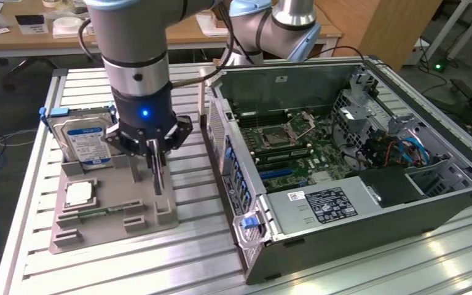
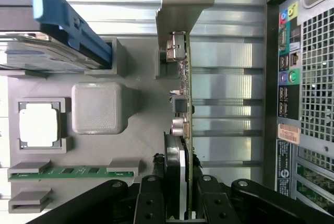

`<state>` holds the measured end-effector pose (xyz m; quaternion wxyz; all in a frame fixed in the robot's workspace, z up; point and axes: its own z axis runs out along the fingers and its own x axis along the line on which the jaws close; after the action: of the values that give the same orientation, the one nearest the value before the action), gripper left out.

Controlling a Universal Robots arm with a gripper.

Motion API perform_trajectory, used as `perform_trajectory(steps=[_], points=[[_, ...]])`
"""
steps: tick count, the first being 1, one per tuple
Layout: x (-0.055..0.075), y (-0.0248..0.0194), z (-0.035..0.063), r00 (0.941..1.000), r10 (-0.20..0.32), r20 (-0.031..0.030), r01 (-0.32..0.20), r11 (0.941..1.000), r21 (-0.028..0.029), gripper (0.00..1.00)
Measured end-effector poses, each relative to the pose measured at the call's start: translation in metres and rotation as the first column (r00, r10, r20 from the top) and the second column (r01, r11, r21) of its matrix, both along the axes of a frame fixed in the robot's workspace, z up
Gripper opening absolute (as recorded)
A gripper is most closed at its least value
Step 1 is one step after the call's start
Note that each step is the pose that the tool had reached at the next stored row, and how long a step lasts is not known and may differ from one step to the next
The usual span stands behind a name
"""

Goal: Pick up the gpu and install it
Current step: 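Pick up the gpu and move the gpu toward the slot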

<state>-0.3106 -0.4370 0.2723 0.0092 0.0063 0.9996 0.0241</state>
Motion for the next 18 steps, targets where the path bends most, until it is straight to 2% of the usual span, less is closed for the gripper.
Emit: perform_trajectory(steps=[5, 18], points=[[0.0, 0.0, 0.0193, 1.0, 0.0, 0.0, 0.0, 1.0, 0.0011, 0.28], [0.0, 0.0, 0.0783, 1.0, 0.0, 0.0, 0.0, 1.0, 0.0054, 0.28]])
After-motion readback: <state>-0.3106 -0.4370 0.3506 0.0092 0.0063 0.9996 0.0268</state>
